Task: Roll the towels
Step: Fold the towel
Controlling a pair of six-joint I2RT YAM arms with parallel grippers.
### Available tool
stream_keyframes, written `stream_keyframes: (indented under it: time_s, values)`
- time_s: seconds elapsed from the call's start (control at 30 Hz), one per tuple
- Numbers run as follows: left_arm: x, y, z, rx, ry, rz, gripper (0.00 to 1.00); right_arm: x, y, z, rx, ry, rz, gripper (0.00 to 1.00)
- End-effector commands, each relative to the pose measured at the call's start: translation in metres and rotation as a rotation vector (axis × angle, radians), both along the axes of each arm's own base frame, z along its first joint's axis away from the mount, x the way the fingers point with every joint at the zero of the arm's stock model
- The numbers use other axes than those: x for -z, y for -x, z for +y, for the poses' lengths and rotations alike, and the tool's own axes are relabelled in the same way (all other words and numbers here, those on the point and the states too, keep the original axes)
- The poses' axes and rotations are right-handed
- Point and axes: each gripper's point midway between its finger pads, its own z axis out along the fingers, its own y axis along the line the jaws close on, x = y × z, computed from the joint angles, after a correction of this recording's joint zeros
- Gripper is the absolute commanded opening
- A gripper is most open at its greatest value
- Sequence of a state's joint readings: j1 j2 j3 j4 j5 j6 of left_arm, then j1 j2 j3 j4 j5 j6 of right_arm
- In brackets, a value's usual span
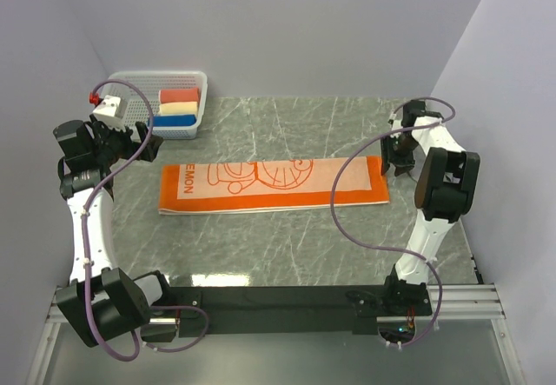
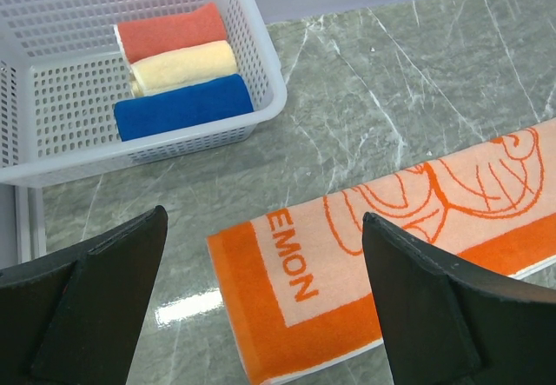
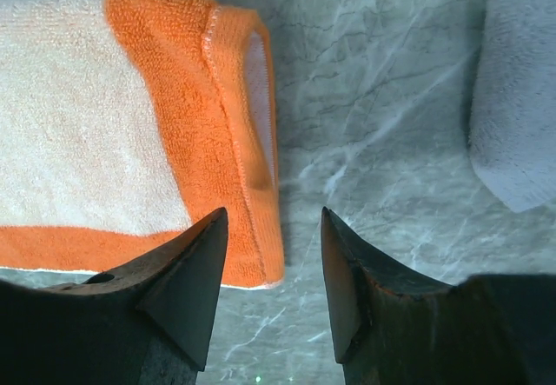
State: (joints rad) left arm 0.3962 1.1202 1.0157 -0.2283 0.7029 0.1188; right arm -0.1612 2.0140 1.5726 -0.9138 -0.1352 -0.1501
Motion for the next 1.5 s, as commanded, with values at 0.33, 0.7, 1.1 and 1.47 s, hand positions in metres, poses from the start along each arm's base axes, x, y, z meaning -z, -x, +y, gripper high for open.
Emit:
stream_keyframes:
  time_s: [0.33, 0.7, 1.1, 1.47]
  values:
    - [-0.022, -0.004, -0.001, 0.013, -0.026, -0.078, 0.99, 0.034, 0.0, 0.02, -0.031, 0.006, 0.07, 0.53]
    - [-0.021, -0.007, 0.0, 0.0, -0.015, -0.082, 0.99, 0.038, 0.015, 0.021, -0.052, -0.021, 0.114, 0.07]
    - [-0.013, -0.003, 0.0, 0.004, -0.023, -0.046, 0.99, -0.073, -0.008, -0.064, -0.016, 0.056, -0.067, 0.0]
    - [0.016, -0.013, 0.001, -0.015, 0.077, 0.129, 0.99, -0.089, 0.007, 0.1, -0.256, -0.256, -0.086, 0.0]
